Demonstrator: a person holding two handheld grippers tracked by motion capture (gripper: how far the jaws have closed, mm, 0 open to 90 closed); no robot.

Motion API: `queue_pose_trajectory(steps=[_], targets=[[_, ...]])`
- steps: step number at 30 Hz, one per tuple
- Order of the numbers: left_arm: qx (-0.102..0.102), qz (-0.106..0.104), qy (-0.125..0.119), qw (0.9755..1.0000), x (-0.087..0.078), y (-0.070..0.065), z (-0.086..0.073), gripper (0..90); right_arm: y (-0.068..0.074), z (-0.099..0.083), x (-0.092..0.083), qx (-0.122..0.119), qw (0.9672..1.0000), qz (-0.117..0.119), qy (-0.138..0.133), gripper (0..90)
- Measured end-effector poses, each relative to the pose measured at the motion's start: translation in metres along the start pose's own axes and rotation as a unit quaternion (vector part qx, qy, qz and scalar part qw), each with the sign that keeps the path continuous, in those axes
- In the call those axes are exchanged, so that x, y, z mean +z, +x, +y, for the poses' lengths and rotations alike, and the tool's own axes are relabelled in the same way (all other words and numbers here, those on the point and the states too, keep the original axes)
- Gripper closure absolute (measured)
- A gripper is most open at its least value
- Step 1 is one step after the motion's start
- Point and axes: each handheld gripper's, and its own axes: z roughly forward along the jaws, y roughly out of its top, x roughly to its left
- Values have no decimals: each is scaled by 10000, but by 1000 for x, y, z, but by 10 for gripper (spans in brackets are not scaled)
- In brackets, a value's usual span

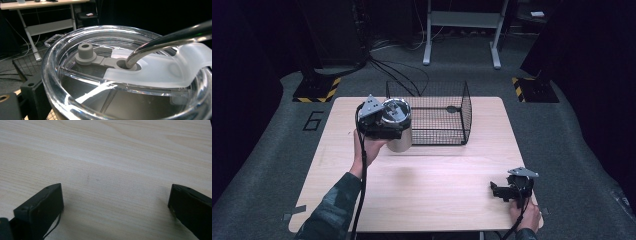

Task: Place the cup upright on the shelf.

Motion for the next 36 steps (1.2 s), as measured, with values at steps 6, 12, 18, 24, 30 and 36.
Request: queue_pose_trajectory(steps=[6,12,18,24,30,36], targets=[[-31,-10,6,10000,9,5,10,33,0,0,0,0,10000,0,0,0],[5,19,11,10000,20,8,18,33,0,0,0,-2,10000,0,-1,0],[4,34,8,10000,32,10,26,33,0,0,0,1,10000,0,0,0],[16,54,35,10000,45,13,33,33,0,0,0,2,10000,0,-1,0],[7,62,65,10000,60,16,39,33,0,0,0,0,10000,0,0,0],[-33,92,79,9999,75,20,44,33,0,0,0,1,10000,-1,-1,0]])
